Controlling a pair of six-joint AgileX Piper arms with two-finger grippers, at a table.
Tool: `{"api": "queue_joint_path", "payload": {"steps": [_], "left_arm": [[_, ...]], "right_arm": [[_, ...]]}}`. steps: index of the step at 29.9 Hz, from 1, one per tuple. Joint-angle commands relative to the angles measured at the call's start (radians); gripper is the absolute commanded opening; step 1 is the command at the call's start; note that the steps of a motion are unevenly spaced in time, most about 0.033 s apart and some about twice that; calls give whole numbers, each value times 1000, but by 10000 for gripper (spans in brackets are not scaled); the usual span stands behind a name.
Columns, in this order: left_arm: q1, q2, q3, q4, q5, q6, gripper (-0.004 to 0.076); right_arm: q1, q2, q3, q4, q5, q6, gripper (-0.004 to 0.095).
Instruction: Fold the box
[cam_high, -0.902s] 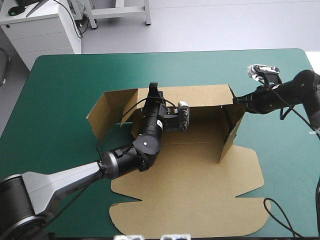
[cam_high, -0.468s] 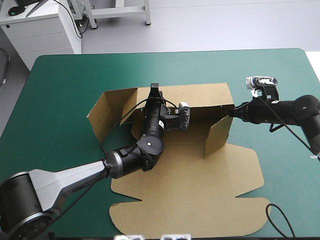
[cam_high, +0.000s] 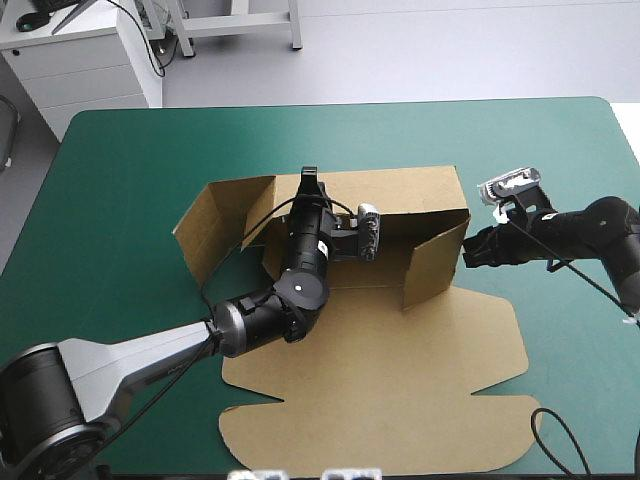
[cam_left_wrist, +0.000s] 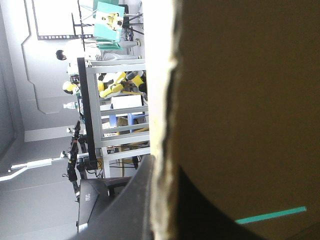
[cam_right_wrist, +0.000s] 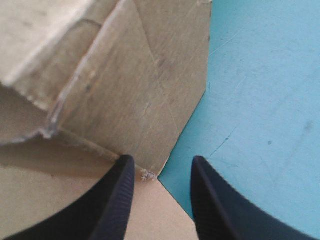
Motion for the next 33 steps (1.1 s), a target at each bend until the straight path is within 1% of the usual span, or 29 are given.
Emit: {"api": "queue_joint_path", "payload": {"steps": [1, 3, 7, 11, 12, 14, 19, 21, 22, 24, 27, 28, 30, 33], "left_arm": [[-6, -33, -26, -4, -12, -22, -8], [-6, -33, -26, -4, -12, -22, -8], [-6, -33, -26, -4, -12, -40, -8], [-6, -33, -26, -6, -12, -40, -8], [-6, -33, -26, -6, -12, -40, -8], [-6, -33, -26, -6, -12, -40, -8], [-6, -33, -26, -6, -12, -40, -8], [-6, -33, -26, -6, -12, -40, -8], [-6, -33, -26, -4, -12, -40, -8], [-6, -33, -26, -2, -12, -40, -8], [-6, -33, -26, -2, -12, -40, -8], [-6, -33, -26, 0, -12, -40, -8], [-6, -33, -26, 0, -12, -40, -8], [-6, -33, -26, 0, -5, -40, -8]], "right_arm": [[0, -40, -23, 27, 20, -79, 473], [0, -40, -23, 27, 41, -98, 501], [0, -40, -23, 31, 59, -137, 501], [0, -35, -23, 69, -31, -164, 501], [0, -33, -23, 86, -49, -164, 500], [0, -17, -23, 134, -50, -187, 499], [0, 41, -23, 254, 3, -269, 499], [0, 53, -23, 283, -20, -269, 481], [0, 58, -23, 291, -38, -269, 457], [0, 61, -23, 295, -92, -269, 341], [0, 61, -23, 322, -127, -236, 55], [0, 61, -23, 326, -125, -236, -20], [4, 61, -23, 331, -123, -236, 4], [25, 61, -23, 327, -125, -236, 1]]}}
